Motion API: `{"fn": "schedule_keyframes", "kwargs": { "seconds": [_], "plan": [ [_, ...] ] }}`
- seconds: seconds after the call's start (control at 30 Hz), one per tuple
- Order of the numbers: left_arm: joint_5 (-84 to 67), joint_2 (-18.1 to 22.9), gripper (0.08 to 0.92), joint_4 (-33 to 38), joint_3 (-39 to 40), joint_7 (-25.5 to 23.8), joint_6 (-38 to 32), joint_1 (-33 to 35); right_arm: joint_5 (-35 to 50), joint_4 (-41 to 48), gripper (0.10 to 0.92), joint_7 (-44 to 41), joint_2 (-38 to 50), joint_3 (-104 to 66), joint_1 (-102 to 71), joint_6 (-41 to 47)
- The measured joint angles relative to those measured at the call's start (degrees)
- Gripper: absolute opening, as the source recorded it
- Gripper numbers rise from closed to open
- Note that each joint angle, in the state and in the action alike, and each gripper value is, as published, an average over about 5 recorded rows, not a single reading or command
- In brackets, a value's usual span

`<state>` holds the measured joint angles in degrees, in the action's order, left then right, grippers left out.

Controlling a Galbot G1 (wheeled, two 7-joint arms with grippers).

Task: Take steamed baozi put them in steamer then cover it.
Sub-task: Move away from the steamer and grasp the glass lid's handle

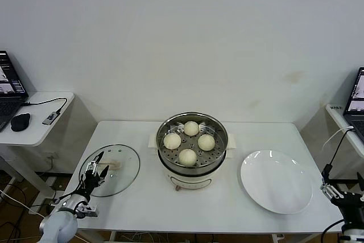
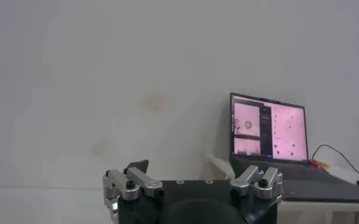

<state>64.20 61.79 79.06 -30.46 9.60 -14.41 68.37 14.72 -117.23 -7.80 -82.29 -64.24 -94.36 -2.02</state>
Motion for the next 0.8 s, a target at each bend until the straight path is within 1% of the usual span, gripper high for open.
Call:
{"fn": "schedule_keyframes", "kwargs": {
  "seconds": [0.8],
  "plan": [
    [1.7, 0.3, 0.823, -7.0, 2.7, -0.1, 0.6, -7.4, -0.8, 1.9, 0.823, -0.3, -0.7, 0.8, 0.6, -0.5]
  ]
}}
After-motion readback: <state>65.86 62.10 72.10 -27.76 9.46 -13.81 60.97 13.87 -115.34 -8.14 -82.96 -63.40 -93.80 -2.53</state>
